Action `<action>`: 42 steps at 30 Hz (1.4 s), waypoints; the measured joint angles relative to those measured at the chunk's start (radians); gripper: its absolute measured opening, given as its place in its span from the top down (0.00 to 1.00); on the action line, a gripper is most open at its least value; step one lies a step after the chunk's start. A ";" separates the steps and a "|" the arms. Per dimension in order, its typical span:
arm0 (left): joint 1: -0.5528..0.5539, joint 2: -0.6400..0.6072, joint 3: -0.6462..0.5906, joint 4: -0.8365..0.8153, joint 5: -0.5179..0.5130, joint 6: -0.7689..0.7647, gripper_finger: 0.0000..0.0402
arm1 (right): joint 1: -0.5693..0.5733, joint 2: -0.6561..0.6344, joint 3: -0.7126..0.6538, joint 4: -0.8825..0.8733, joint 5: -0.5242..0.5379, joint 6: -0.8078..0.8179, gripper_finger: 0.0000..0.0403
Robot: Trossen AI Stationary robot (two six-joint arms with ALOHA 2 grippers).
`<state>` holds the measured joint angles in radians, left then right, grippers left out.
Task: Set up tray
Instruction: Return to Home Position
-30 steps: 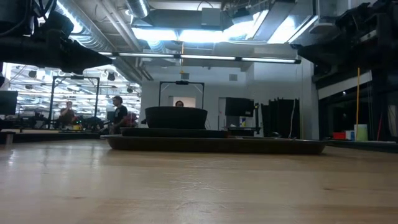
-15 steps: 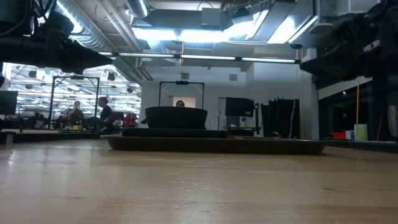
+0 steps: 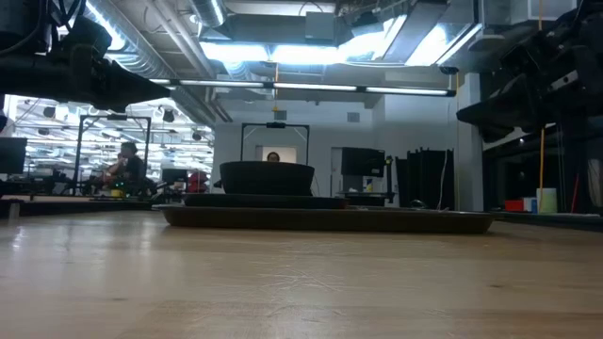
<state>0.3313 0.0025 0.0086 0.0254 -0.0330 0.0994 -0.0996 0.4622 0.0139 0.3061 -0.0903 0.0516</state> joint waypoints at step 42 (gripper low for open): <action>0.000 0.000 0.000 0.000 0.000 0.000 0.99 | 0.592 -0.445 -0.007 -0.228 0.002 -0.034 0.97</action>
<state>0.3309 0.0025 0.0086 0.0254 -0.0330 0.0994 0.4919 0.0170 0.0071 0.0783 -0.0884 0.0176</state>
